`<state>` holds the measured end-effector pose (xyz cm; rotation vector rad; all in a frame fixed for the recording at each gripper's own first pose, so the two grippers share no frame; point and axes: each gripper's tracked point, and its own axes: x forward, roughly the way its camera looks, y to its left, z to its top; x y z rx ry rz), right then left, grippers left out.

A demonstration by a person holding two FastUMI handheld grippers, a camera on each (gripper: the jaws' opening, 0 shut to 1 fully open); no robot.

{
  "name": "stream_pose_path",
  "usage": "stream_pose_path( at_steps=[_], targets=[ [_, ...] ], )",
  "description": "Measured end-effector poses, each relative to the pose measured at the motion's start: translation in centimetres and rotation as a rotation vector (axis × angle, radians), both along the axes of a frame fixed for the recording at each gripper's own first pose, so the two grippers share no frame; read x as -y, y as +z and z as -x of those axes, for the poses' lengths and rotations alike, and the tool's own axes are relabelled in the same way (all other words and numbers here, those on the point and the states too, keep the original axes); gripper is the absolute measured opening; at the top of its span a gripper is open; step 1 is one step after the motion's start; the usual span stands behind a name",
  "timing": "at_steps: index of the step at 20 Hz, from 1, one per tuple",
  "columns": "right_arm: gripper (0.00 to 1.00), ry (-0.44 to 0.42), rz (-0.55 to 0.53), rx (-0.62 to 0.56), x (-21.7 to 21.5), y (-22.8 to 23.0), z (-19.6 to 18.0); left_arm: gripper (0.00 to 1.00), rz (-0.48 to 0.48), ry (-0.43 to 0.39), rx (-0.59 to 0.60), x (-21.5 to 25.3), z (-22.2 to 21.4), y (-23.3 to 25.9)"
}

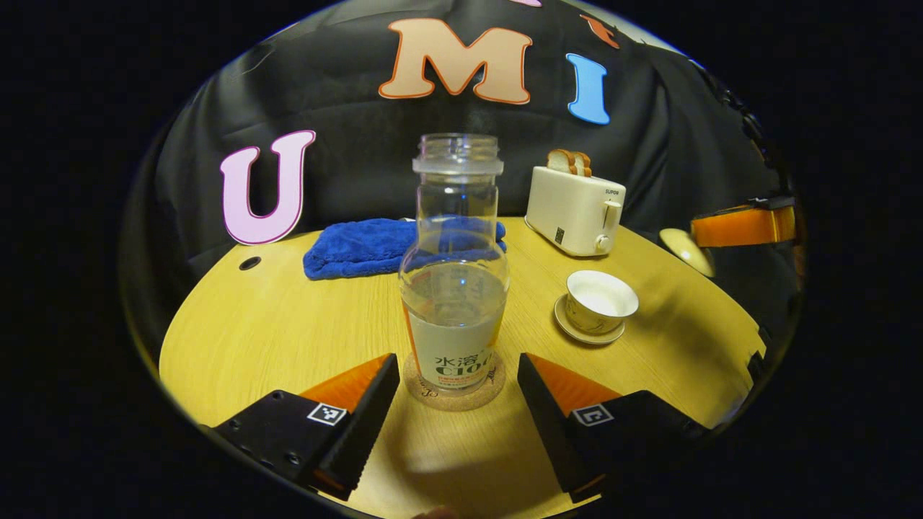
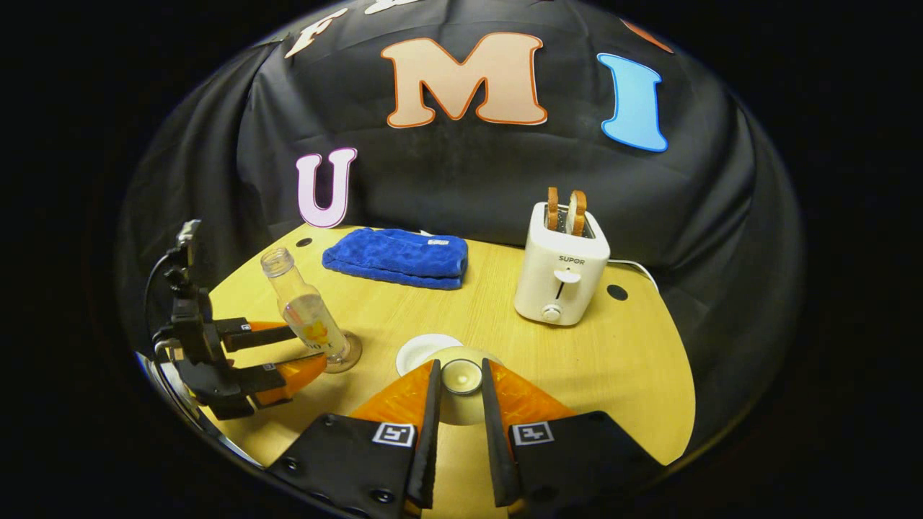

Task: Open the teacup lid with one hand, grasp the water bottle and pour water into the teacup with the other hand; after pouring, place the water bottle on the coaster and then close the teacup lid.

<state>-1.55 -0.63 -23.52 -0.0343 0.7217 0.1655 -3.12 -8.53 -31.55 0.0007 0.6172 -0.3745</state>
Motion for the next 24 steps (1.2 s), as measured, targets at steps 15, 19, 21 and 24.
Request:
stream_pose_path(
  at_steps=[15, 19, 21, 24],
  targets=[
    [0.35, 0.022, -0.058, -0.032, -3.5, -4.6, -3.6, 0.96, -0.051, 0.228, 0.226, -9.9, 1.7, 13.1],
    [0.35, 0.033, -0.041, -0.055, -3.9, -6.8, -3.9, 0.96, -0.073, 0.241, 0.239, -10.7, 2.8, 14.7],
    [0.35, 0.023, -0.045, -0.079, -3.9, -8.0, -3.9, 0.96, -0.083, 0.245, 0.256, -10.9, 3.0, 15.6],
    [0.34, 0.012, -0.05, -0.089, -3.9, -8.6, -4.0, 0.96, -0.078, 0.239, 0.262, -10.7, 3.2, 16.3]
  ],
)
